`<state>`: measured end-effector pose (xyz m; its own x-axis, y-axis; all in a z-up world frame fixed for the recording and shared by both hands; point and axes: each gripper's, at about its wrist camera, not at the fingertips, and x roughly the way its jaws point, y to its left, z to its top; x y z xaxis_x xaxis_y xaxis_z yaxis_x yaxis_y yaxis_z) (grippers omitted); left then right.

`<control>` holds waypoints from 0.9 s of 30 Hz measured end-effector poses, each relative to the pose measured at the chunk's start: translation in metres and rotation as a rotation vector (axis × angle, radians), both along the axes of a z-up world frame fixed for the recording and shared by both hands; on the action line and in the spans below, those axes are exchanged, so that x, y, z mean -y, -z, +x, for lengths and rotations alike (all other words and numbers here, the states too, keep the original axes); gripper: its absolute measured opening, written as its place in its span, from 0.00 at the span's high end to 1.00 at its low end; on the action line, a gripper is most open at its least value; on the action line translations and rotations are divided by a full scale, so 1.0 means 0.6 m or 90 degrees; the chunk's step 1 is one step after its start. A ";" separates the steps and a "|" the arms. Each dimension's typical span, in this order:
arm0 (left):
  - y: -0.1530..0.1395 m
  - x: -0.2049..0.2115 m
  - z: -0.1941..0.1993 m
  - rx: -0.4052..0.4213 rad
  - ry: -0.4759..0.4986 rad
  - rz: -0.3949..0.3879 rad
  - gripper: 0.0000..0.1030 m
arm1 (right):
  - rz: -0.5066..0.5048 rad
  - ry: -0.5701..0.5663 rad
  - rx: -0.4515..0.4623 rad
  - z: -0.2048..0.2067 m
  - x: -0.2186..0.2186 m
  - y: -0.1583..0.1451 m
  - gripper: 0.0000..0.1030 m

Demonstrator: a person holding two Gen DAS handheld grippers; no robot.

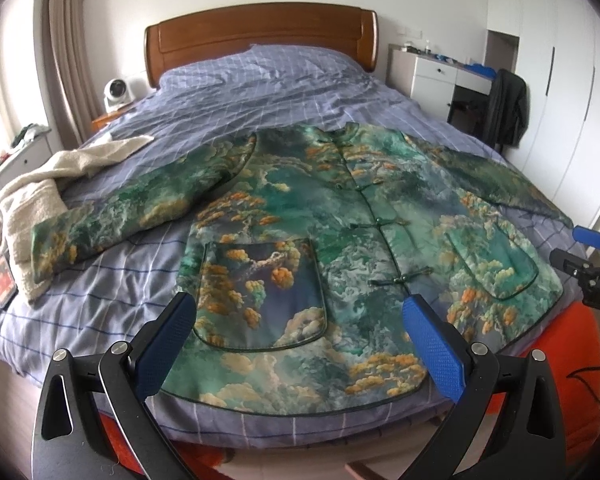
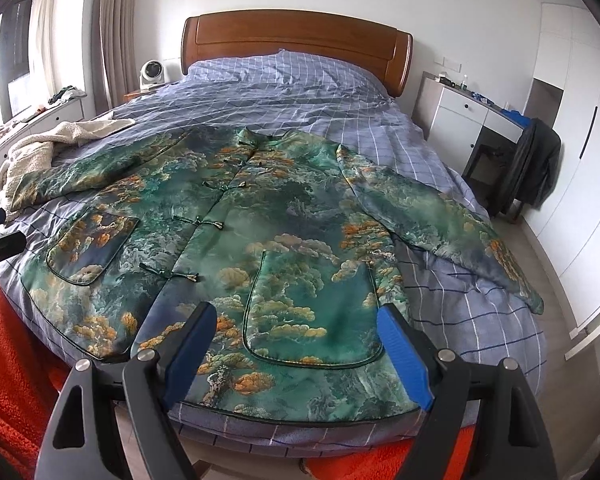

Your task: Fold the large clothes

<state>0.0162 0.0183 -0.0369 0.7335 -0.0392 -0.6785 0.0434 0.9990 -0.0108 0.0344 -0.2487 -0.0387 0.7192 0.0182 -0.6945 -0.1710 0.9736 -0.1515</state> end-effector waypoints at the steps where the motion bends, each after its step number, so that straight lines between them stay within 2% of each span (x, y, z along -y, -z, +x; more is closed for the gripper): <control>1: 0.000 0.000 0.000 0.001 0.000 0.000 0.00 | 0.000 0.001 0.000 0.000 0.000 0.000 0.18; 7: -0.002 -0.009 0.003 0.008 -0.014 -0.008 0.00 | 0.020 0.015 -0.014 0.008 0.013 0.011 0.18; 13: 0.006 -0.016 0.018 -0.008 -0.034 -0.020 0.00 | 0.058 0.082 -0.015 0.020 0.082 0.024 0.18; 16: 0.011 -0.014 0.026 -0.019 -0.035 -0.027 0.00 | 0.095 0.141 -0.012 0.037 0.159 0.026 0.18; 21: 0.017 -0.002 0.030 -0.028 -0.037 -0.024 0.00 | 0.226 0.262 0.018 0.078 0.340 0.036 0.18; 25: 0.024 0.005 0.037 -0.042 -0.034 -0.024 0.00 | 0.318 0.342 0.041 0.117 0.465 0.066 0.18; 27: 0.025 0.009 0.039 -0.046 -0.034 -0.019 0.00 | 0.390 0.379 0.033 0.146 0.524 0.097 0.18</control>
<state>0.0397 0.0130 -0.0518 0.6846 -0.0221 -0.7286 -0.0120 0.9991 -0.0415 0.1218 -0.5631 -0.0966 0.7582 -0.0117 -0.6519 0.3879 0.8117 0.4366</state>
